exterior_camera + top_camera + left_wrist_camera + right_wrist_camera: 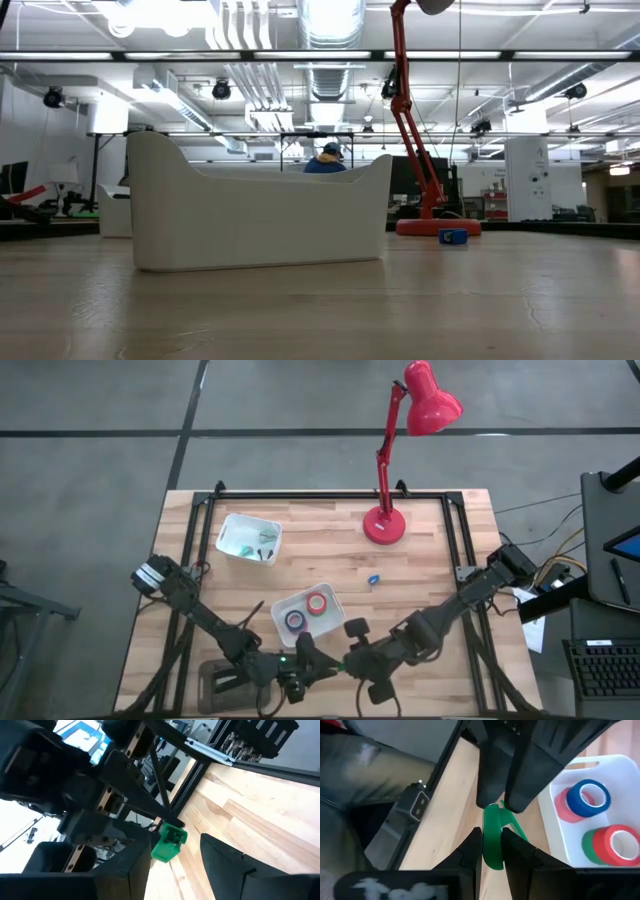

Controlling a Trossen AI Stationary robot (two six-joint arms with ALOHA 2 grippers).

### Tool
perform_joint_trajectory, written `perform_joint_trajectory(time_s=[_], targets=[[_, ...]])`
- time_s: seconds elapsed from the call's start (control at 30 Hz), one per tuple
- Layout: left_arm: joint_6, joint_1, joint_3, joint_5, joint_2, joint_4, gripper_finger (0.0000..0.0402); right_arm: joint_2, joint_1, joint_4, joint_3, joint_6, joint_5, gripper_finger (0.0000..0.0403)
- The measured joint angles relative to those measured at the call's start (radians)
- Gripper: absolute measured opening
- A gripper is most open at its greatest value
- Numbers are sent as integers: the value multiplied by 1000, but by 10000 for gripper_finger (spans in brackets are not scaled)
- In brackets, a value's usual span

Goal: Pick and place Stapler, Stapler remover, tape
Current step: Put the green stapler into the black bin

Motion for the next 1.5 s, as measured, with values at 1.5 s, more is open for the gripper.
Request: perform_joint_trajectory(time_s=[1.5], targets=[[-31, -4, 4, -18, 4, 0, 74, 1, -50, -31, -2, 105, -137, 132]])
